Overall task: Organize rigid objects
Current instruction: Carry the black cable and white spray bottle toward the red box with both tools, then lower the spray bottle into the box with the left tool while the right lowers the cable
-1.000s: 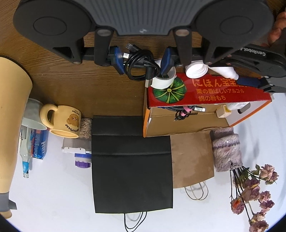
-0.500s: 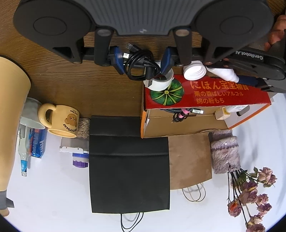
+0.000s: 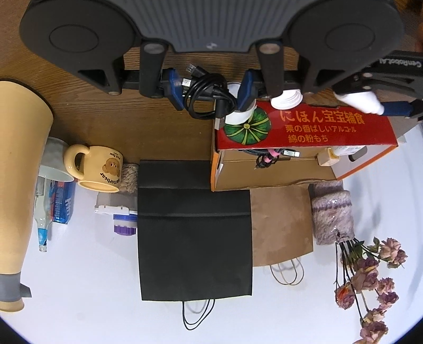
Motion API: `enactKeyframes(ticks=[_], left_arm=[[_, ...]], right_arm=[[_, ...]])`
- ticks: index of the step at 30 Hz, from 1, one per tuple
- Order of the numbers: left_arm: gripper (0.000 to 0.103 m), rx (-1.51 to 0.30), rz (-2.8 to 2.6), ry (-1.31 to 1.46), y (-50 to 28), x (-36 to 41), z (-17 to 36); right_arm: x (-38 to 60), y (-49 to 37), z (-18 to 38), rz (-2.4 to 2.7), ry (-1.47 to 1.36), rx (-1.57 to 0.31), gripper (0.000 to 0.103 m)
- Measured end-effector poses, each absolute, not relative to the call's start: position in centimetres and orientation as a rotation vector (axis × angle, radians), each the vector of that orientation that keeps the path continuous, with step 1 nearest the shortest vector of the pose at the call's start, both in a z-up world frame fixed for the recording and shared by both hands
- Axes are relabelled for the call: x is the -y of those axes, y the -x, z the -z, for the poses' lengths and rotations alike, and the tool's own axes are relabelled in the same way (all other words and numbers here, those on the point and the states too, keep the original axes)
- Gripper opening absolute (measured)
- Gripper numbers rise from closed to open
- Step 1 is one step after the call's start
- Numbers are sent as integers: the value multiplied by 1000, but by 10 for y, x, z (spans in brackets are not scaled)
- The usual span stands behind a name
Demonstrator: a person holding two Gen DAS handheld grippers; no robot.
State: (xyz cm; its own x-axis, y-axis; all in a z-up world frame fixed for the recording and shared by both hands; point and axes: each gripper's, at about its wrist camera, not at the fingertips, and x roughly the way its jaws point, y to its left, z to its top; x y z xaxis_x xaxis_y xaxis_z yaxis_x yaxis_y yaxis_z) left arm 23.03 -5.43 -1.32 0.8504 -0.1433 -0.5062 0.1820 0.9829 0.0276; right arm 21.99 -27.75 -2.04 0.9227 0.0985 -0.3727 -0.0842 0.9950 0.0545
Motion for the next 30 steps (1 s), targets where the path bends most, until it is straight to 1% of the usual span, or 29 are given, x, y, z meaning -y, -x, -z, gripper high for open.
enactKeyframes(ticks=[17,30], left_arm=[[98,-444,40,9,-188,32,-6],[98,-356,25,60,-165,26,-37]], right_arm=[[265,-184,11,-146,-37,-337,43],[251,-163,-12,-194,-24,-288,43]])
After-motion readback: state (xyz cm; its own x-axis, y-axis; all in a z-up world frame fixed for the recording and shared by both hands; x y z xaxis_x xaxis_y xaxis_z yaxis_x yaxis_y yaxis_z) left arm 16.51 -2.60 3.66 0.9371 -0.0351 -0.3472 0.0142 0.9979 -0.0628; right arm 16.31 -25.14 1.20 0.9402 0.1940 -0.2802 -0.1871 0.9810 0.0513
